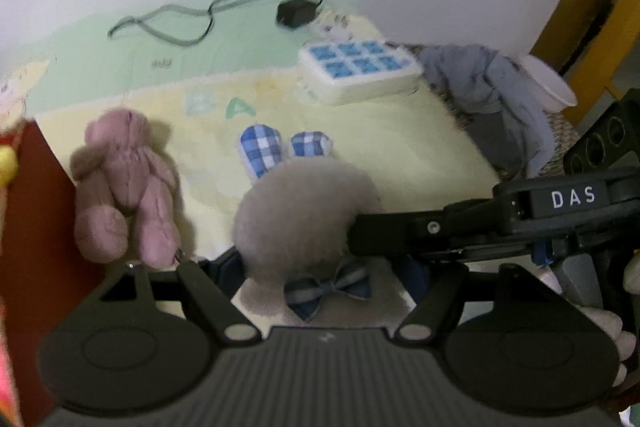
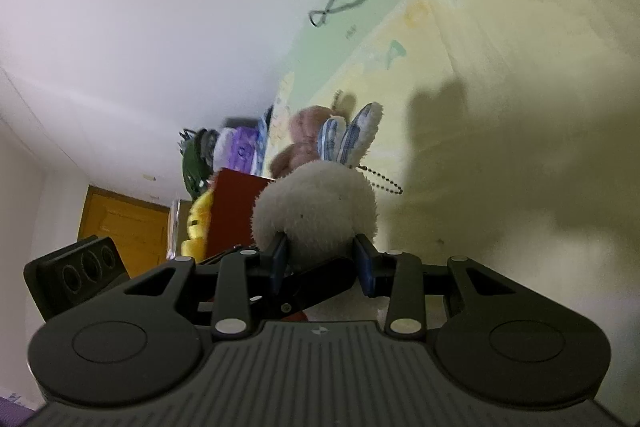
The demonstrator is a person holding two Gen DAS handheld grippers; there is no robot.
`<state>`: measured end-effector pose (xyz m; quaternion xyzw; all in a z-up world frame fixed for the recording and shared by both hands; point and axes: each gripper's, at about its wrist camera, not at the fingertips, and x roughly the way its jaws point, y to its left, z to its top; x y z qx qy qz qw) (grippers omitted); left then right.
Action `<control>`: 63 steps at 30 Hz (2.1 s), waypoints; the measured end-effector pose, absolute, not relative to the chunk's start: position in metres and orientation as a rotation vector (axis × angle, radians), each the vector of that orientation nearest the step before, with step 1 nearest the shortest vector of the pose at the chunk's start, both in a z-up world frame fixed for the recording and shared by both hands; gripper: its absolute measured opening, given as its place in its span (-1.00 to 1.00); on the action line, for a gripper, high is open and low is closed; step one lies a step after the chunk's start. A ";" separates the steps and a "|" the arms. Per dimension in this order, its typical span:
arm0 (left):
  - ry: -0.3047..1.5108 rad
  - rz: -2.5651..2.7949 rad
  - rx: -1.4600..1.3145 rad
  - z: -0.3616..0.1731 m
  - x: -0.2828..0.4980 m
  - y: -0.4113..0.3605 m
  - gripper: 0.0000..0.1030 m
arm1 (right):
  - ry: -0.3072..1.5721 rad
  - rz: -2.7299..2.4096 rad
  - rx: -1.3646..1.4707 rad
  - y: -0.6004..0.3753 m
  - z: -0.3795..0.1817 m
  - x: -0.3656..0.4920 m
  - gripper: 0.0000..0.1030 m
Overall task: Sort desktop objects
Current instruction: 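Lift the bunny with the right gripper and carry it to the red box, then lower the bunny into the box between the green plush and tiger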
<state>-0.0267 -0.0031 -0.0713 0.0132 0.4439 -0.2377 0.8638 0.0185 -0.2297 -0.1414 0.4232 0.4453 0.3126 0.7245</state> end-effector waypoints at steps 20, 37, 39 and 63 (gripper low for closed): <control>0.611 -0.495 0.031 0.025 -0.096 0.141 0.44 | 0.674 0.759 0.890 -0.109 -0.046 -0.046 -0.25; 0.586 -0.500 0.003 0.006 -0.091 0.257 0.48 | 0.614 0.747 0.804 0.017 -0.047 -0.055 -0.24; 0.597 -0.509 -0.001 -0.001 -0.085 0.262 0.48 | 0.610 0.720 0.782 0.025 -0.050 -0.054 -0.24; 0.719 -0.516 0.102 -0.053 -0.066 0.277 0.52 | 0.749 0.495 0.508 0.082 -0.078 -0.037 -0.34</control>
